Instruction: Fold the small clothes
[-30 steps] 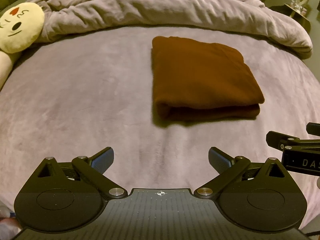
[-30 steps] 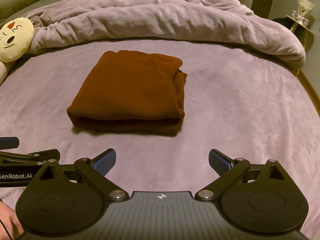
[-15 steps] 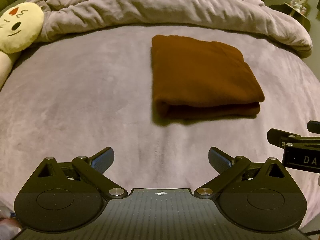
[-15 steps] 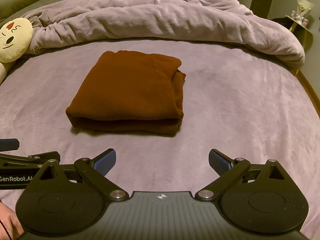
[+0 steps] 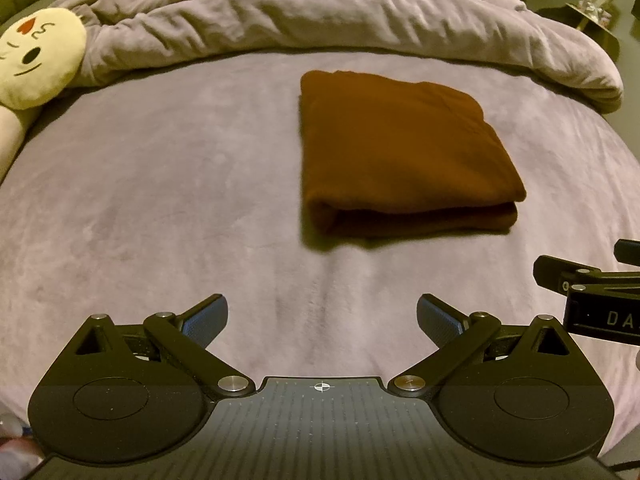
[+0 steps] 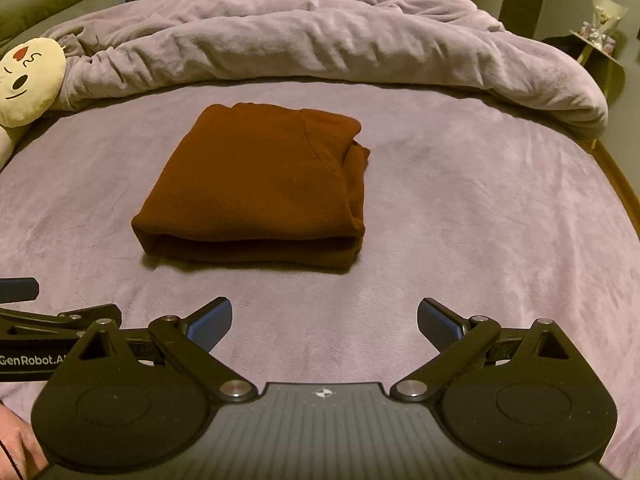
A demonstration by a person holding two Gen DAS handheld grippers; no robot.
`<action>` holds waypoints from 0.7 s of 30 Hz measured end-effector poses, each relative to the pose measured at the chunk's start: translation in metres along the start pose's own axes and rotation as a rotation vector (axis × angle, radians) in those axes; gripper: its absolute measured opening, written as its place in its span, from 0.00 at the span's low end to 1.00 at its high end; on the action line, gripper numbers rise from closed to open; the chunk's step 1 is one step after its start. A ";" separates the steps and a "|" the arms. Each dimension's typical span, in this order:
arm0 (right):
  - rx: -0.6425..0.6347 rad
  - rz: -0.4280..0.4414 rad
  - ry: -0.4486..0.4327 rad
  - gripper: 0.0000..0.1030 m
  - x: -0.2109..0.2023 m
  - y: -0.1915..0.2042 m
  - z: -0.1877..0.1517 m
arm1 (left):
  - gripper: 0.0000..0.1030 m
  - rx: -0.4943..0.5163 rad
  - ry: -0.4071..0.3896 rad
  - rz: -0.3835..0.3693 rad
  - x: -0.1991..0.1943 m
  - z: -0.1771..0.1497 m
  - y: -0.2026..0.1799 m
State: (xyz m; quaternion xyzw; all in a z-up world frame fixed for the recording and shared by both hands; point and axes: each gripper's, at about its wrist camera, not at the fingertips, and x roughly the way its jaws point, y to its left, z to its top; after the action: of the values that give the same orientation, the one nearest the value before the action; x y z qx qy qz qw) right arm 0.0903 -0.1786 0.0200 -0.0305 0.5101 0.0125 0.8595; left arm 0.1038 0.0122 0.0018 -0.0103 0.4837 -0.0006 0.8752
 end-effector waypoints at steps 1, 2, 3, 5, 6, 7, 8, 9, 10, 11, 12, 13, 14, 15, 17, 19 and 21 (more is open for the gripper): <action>0.000 0.002 -0.001 0.96 0.000 0.000 0.000 | 1.00 0.000 0.000 0.001 0.000 0.000 0.000; 0.001 0.003 -0.001 0.96 0.000 0.000 0.000 | 1.00 0.000 0.000 0.002 0.000 0.000 0.000; 0.003 0.004 -0.003 0.96 -0.001 -0.001 -0.001 | 1.00 0.000 -0.001 0.002 0.000 0.000 -0.001; 0.004 0.007 -0.004 0.96 -0.001 -0.001 -0.001 | 1.00 0.001 -0.001 0.004 -0.001 0.000 -0.001; 0.005 0.007 -0.004 0.96 -0.001 -0.001 -0.001 | 1.00 0.002 -0.002 0.005 -0.001 0.000 -0.001; 0.006 0.005 -0.005 0.96 -0.001 -0.001 -0.001 | 1.00 0.002 -0.003 0.006 -0.001 0.000 -0.001; 0.005 0.006 -0.006 0.96 -0.001 -0.001 -0.001 | 1.00 0.002 -0.002 0.006 -0.001 0.000 -0.001; 0.005 0.006 -0.006 0.96 -0.001 -0.001 -0.001 | 1.00 0.002 -0.002 0.005 -0.001 0.000 -0.001; 0.006 0.006 -0.006 0.96 -0.001 -0.001 -0.001 | 1.00 0.002 -0.002 0.005 -0.001 0.000 -0.001; 0.007 0.006 -0.007 0.96 -0.001 -0.001 -0.001 | 1.00 0.003 -0.002 0.006 -0.001 -0.001 -0.001; 0.007 0.008 -0.007 0.96 -0.002 -0.001 -0.001 | 1.00 0.003 -0.002 0.006 -0.001 -0.001 -0.001; 0.007 0.008 -0.007 0.96 -0.002 -0.001 -0.001 | 1.00 0.004 -0.002 0.005 -0.001 0.000 -0.001; 0.008 0.007 -0.006 0.96 -0.002 -0.001 -0.001 | 1.00 0.005 -0.002 0.005 -0.001 0.000 -0.001; 0.009 0.007 -0.007 0.96 -0.002 0.000 -0.001 | 1.00 0.006 -0.002 0.005 -0.001 0.000 -0.001; 0.008 0.008 -0.006 0.96 -0.002 0.000 -0.001 | 1.00 0.007 -0.003 0.005 -0.001 0.000 -0.002; 0.011 0.007 -0.007 0.96 -0.002 0.000 -0.001 | 1.00 0.007 -0.003 0.006 -0.001 0.000 -0.002; 0.014 0.007 -0.008 0.96 -0.002 0.000 -0.001 | 1.00 0.006 -0.003 0.006 -0.001 0.000 -0.003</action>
State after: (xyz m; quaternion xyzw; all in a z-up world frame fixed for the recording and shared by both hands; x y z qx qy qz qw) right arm 0.0881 -0.1783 0.0212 -0.0227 0.5070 0.0124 0.8615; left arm 0.1028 0.0096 0.0027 -0.0062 0.4826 0.0007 0.8758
